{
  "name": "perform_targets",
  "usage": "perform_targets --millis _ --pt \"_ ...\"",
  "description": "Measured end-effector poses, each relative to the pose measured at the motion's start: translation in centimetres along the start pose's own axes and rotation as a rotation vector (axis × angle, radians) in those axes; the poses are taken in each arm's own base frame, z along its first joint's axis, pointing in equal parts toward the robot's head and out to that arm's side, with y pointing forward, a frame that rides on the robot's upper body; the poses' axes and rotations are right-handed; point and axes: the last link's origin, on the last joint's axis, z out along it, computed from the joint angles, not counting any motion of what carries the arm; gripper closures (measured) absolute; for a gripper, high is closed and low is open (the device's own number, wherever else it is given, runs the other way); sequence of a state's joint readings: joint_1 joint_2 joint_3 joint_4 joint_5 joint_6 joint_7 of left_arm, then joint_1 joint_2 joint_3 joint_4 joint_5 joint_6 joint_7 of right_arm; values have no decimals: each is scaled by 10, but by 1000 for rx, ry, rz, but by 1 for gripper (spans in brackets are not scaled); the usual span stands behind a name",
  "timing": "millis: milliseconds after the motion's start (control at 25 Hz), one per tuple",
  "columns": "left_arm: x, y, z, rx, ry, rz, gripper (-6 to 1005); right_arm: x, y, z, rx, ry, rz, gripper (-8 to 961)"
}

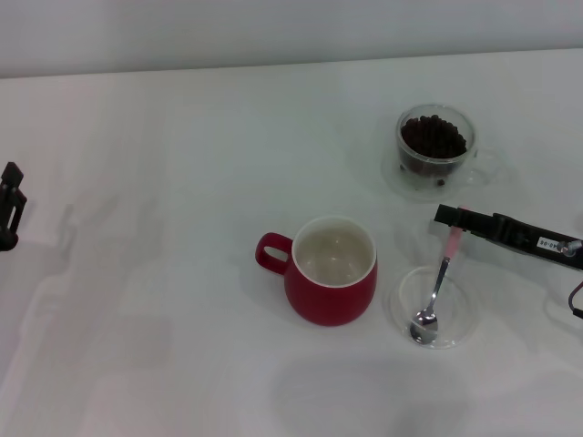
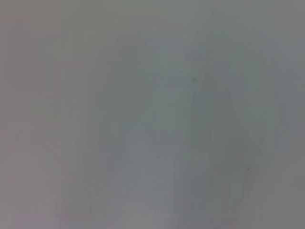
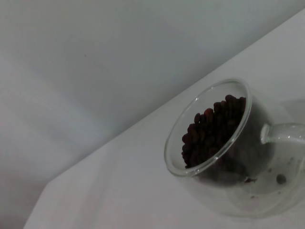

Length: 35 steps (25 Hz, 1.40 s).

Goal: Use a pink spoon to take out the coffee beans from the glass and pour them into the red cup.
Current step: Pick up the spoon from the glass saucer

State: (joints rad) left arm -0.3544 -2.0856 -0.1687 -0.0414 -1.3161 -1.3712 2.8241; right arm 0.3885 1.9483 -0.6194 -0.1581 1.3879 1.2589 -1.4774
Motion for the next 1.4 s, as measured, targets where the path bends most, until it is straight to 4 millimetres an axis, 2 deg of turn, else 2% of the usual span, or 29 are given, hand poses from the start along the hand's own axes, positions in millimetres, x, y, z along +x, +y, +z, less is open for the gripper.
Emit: perform_targets --millis 240,560,760,1000,1200,1400 --pt "0 1 1 -1 -4 -1 509 -2 1 1 -1 17 -10 495" --pt "0 0 2 -1 -4 -1 509 -3 3 4 -8 26 -15 616" --pt "0 -2 2 10 -1 -3 508 -4 2 3 -6 27 -10 610" --pt "0 -2 2 10 0 -2 508 -4 3 4 -6 29 -12 727" --pt "0 -2 2 11 -1 -2 508 -4 2 4 -6 28 -11 770" --pt "0 -2 1 12 -2 -3 508 -4 3 3 -11 19 -6 768"
